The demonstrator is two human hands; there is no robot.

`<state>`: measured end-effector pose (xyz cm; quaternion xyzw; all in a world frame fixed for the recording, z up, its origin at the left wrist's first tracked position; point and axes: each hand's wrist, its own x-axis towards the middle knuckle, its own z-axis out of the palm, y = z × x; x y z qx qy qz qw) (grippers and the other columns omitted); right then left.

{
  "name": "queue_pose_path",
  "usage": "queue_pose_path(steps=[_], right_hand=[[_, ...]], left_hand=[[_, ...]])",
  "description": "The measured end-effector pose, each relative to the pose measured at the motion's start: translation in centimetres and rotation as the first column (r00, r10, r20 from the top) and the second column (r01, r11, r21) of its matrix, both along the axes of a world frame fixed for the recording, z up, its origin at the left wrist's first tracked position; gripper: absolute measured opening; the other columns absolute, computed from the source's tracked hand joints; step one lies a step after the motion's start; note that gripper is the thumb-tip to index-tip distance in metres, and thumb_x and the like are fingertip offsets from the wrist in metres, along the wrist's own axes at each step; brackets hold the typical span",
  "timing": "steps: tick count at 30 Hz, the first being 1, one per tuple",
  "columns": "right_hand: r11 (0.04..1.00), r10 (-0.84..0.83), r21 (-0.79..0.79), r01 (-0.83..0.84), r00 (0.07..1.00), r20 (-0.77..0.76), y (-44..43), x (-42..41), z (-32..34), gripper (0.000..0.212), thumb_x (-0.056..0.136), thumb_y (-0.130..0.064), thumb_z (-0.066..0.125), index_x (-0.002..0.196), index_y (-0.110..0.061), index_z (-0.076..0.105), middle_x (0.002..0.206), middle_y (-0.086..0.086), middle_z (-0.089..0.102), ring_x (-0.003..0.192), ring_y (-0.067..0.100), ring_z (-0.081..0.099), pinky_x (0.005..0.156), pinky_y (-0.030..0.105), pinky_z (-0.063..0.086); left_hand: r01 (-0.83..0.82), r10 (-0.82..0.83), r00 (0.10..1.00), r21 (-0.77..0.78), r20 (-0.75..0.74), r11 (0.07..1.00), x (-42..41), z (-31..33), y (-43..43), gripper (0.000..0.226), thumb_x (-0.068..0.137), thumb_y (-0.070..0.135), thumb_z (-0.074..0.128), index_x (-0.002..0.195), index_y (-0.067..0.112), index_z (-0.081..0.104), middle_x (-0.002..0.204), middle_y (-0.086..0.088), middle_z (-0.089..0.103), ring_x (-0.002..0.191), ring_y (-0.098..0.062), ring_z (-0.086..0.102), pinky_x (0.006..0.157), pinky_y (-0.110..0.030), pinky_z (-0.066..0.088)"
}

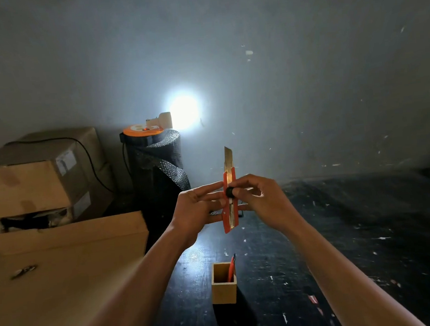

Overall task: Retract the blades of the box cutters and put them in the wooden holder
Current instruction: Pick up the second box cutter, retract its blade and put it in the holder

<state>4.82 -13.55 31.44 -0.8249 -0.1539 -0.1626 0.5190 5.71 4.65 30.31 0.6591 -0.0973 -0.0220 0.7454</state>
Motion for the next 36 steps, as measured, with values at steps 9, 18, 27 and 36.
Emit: queue_pose_path(steps=[9, 18, 27, 36], right_hand=[[0.984, 0.108, 0.151, -0.090, 0.988, -0.112, 0.1, -0.4, -2.0, 0.015, 0.094, -0.010, 0.070, 0.107, -0.008, 0.077, 0.107, 0.005, 0.077, 0.095, 0.018, 0.077, 0.078, 0.022, 0.063], [0.981, 0.139, 0.153, -0.116, 0.979, -0.148, 0.0, -1.1, -3.0, 0.012, 0.094, -0.012, 0.071, 0.103, -0.019, 0.075, 0.101, -0.006, 0.078, 0.093, 0.009, 0.077, 0.075, 0.020, 0.062], [0.991, 0.107, 0.093, -0.099, 0.990, -0.093, 0.1, -1.4, -2.9, 0.018, 0.099, -0.016, 0.066, 0.108, -0.029, 0.074, 0.103, -0.017, 0.074, 0.094, 0.001, 0.073, 0.071, 0.014, 0.059], [0.990, 0.100, 0.110, -0.089, 0.990, -0.099, 0.1, -1.5, -2.5, 0.016, 0.097, -0.017, 0.068, 0.103, -0.031, 0.073, 0.099, -0.021, 0.074, 0.094, -0.004, 0.071, 0.071, 0.011, 0.057]], left_hand=[[0.004, -0.005, 1.000, -0.037, -0.031, 0.999, 0.2, 0.0, 0.4, 0.044, 0.090, -0.013, 0.063, 0.124, 0.012, 0.074, 0.110, -0.014, 0.081, 0.099, -0.031, 0.080, 0.082, -0.047, 0.066], [-0.057, 0.058, 0.998, 0.021, -0.022, 0.998, 0.6, -0.2, 0.0, 0.042, 0.089, -0.013, 0.067, 0.123, 0.010, 0.075, 0.105, -0.012, 0.083, 0.091, -0.027, 0.082, 0.078, -0.043, 0.067], [-0.071, 0.071, 0.997, 0.006, 0.014, 0.997, 0.7, 0.2, -0.5, 0.041, 0.091, -0.012, 0.066, 0.122, 0.012, 0.074, 0.104, -0.011, 0.083, 0.088, -0.026, 0.082, 0.074, -0.041, 0.068], [-0.066, 0.066, 0.997, 0.010, 0.031, 0.998, 0.9, 0.1, -0.6, 0.041, 0.092, -0.010, 0.067, 0.127, 0.010, 0.072, 0.106, -0.011, 0.083, 0.090, -0.029, 0.082, 0.078, -0.047, 0.067]])
